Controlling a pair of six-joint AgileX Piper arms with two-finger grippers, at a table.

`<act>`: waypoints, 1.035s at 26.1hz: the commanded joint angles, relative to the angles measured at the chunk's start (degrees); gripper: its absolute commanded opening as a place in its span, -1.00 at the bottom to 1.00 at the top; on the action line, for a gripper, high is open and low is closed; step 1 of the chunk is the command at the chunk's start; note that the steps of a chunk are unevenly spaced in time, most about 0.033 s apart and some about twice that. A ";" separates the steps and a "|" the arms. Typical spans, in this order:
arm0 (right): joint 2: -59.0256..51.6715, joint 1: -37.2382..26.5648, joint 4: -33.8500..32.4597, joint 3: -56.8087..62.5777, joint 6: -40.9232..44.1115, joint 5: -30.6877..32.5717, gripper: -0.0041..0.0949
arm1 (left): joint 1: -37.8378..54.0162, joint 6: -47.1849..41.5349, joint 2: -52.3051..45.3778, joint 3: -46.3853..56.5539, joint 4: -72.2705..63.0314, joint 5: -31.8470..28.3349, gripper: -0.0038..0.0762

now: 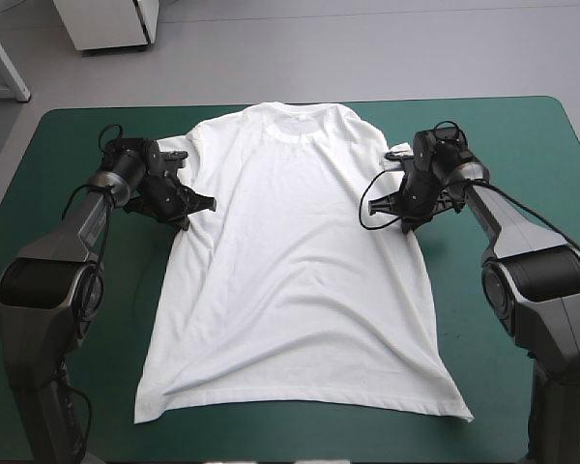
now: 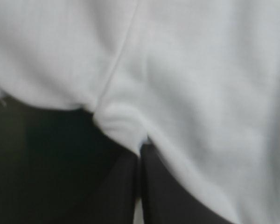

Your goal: Fold the cloth

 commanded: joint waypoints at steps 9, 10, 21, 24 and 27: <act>-14.69 0.03 0.48 -15.62 -0.26 1.49 -0.96 | -0.26 2.89 -9.54 -18.57 -3.50 4.68 -0.93; -16.19 0.03 0.36 -17.11 -0.26 1.49 -0.96 | -0.26 3.35 -10.58 -20.86 -4.58 5.55 -0.93; -27.16 0.03 -1.26 -30.21 -0.26 1.49 -0.96 | -0.26 6.59 -19.16 -41.33 -9.05 7.77 -0.93; -30.97 0.03 -1.35 -32.84 -0.26 1.39 -0.96 | -0.26 7.69 -21.95 -46.08 -12.35 8.06 -0.93; -33.41 0.03 -1.35 -32.94 -0.81 0.79 -0.96 | -0.26 8.94 -24.16 -46.20 -13.01 7.76 -0.93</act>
